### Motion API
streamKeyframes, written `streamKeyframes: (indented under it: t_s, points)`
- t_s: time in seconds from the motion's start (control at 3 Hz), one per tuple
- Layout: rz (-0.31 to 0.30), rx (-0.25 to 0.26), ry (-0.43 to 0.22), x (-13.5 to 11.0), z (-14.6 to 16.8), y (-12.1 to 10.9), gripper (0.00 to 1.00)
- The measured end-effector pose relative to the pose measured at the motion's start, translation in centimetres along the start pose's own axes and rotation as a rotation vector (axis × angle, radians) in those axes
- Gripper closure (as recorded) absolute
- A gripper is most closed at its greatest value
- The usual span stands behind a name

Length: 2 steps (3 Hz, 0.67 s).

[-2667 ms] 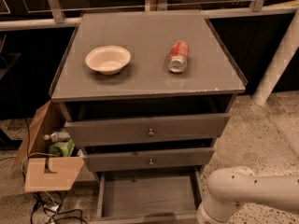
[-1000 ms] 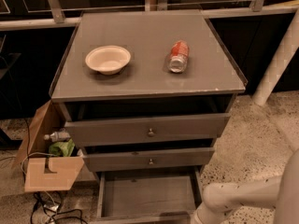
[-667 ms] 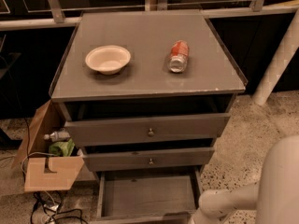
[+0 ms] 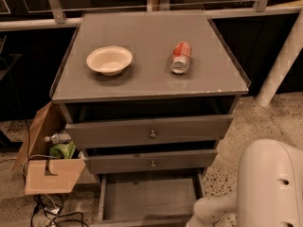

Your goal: Close bottom drawer

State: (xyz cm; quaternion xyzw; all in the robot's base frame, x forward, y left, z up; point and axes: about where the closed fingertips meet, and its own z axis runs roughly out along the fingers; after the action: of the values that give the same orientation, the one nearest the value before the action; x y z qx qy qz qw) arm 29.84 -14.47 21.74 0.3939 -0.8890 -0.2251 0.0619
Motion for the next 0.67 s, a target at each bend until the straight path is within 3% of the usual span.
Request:
streamKeyframes:
  t_s: [0.67]
  points:
    - [-0.053, 0.017, -0.128, -5.0, 1.7, -4.1, 1.00]
